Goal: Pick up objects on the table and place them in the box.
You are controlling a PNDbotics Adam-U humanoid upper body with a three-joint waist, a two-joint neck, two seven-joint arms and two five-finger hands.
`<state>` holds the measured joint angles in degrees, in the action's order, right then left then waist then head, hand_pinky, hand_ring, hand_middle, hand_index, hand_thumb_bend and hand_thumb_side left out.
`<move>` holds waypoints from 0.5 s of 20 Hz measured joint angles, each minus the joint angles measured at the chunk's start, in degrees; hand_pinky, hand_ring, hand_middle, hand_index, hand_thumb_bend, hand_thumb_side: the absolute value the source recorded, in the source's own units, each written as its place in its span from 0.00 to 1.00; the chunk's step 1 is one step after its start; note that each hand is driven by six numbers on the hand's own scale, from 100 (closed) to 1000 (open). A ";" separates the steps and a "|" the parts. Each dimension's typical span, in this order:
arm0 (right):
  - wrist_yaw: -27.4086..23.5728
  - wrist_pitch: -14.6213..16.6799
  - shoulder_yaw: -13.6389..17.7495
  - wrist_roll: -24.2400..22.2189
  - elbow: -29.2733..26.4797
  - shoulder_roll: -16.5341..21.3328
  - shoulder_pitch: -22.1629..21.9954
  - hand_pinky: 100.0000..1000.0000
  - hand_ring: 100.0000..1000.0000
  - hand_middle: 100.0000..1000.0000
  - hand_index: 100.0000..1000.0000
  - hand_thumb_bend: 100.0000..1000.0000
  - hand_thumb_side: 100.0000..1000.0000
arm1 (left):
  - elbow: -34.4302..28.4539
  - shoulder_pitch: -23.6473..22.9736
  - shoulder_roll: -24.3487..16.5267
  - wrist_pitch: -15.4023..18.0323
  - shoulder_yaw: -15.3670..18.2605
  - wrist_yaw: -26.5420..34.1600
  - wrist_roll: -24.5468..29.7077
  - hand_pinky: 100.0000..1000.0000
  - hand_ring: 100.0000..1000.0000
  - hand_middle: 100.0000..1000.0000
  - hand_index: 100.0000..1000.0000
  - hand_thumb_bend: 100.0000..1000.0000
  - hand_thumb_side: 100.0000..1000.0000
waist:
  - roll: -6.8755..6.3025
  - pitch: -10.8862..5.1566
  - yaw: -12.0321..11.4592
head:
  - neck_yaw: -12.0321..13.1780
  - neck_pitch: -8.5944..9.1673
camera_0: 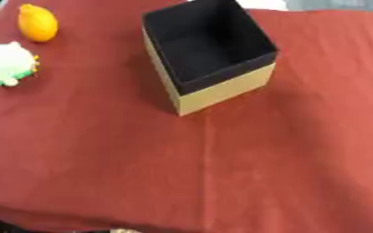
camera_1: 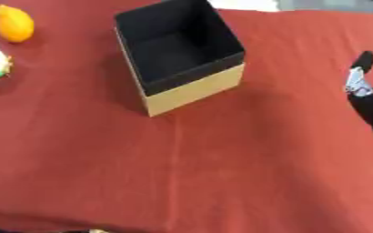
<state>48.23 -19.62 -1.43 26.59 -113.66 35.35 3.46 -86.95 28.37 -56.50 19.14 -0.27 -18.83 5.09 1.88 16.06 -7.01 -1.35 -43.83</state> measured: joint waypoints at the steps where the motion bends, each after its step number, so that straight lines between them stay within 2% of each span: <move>1: 0.00 -0.08 0.00 0.08 0.00 -0.15 0.00 0.53 0.51 0.63 0.84 0.00 0.52 | 0.00 0.00 0.00 0.04 -0.12 -0.23 0.13 0.65 0.74 0.80 0.91 0.00 0.49 | 0.00 0.13 0.00 | -0.32 0.00; 9: -0.02 -0.27 -0.05 0.32 0.00 -0.34 0.01 0.53 0.51 0.63 0.84 0.00 0.52 | 0.28 0.99 0.01 0.16 -0.94 -2.12 2.77 0.67 0.77 0.82 0.92 0.00 0.52 | 0.00 0.28 0.01 | -0.81 0.00; 10: -0.03 -0.30 -0.06 0.36 0.00 -0.34 0.01 0.53 0.51 0.63 0.84 0.00 0.52 | 0.39 1.00 0.01 0.21 -0.95 -2.21 3.06 0.75 0.84 0.87 0.95 0.00 0.63 | 0.00 0.30 0.01 | -0.81 0.00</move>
<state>48.20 -19.93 -1.49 26.95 -113.66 35.01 3.47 -86.56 29.36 -56.49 19.35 -1.22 -21.04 8.14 1.88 16.35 -7.00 -2.16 -43.83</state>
